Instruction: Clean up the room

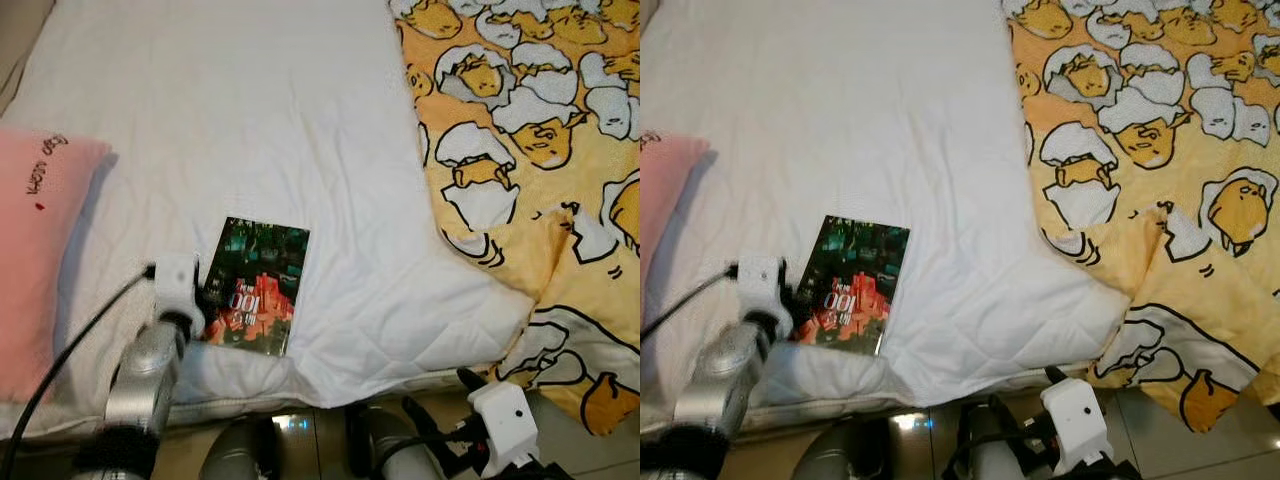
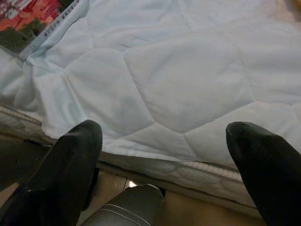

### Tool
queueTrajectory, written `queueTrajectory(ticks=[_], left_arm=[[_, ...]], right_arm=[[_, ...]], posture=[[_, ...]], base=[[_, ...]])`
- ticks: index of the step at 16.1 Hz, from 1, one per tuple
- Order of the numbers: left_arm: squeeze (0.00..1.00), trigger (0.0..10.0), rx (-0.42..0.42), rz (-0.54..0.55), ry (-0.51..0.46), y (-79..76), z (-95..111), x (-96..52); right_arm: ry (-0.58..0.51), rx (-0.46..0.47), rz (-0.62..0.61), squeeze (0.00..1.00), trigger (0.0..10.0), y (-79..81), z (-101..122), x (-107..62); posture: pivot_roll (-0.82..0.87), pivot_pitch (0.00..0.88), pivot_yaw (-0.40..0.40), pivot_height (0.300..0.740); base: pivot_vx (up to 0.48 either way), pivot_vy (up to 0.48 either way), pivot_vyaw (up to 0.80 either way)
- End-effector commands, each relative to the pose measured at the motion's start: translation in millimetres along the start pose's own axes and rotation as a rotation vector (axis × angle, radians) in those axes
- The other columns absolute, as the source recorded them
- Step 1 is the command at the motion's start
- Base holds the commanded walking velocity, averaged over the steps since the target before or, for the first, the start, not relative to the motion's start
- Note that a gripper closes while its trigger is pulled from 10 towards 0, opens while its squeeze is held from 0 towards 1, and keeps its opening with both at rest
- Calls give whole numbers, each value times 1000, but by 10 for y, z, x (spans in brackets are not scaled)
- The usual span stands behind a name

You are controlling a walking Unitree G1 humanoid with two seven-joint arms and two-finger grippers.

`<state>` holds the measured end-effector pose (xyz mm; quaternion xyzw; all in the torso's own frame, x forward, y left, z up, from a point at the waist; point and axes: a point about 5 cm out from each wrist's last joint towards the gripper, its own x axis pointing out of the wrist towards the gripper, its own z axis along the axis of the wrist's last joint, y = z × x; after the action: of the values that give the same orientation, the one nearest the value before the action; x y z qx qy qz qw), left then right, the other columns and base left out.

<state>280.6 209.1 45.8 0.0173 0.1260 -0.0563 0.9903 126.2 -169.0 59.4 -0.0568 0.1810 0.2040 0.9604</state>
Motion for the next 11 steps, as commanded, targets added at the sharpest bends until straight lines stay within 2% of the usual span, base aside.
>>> queueTrajectory(ticks=[1,4,6,7,11], left_arm=[[0,10000,-29,-27,53,-52,-163,-46],[0,10000,-112,-130,-35,-251,-68,-39],[0,10000,-50,-136,19,-301,-183,-43],[0,0,-25,-124,40,-302,-233,-42],[0,0,-25,-128,117,-344,-403,-43]], right_arm=[[28,0,-3,0,10000,-21,-55,-27],[27,-9,8,0,10000,-28,-50,3],[30,-12,11,0,10000,-38,-60,20],[31,-13,12,0,10000,-37,-61,26],[31,-9,12,0,10000,-16,-61,41]], posture=[[-260,234,-36,740],[-256,224,-42,740],[-252,219,-42,740],[-252,221,-42,740],[-258,234,-44,740]], base=[[0,0,0],[0,0,0],[0,0,0],[0,0,0],[0,0,0]])
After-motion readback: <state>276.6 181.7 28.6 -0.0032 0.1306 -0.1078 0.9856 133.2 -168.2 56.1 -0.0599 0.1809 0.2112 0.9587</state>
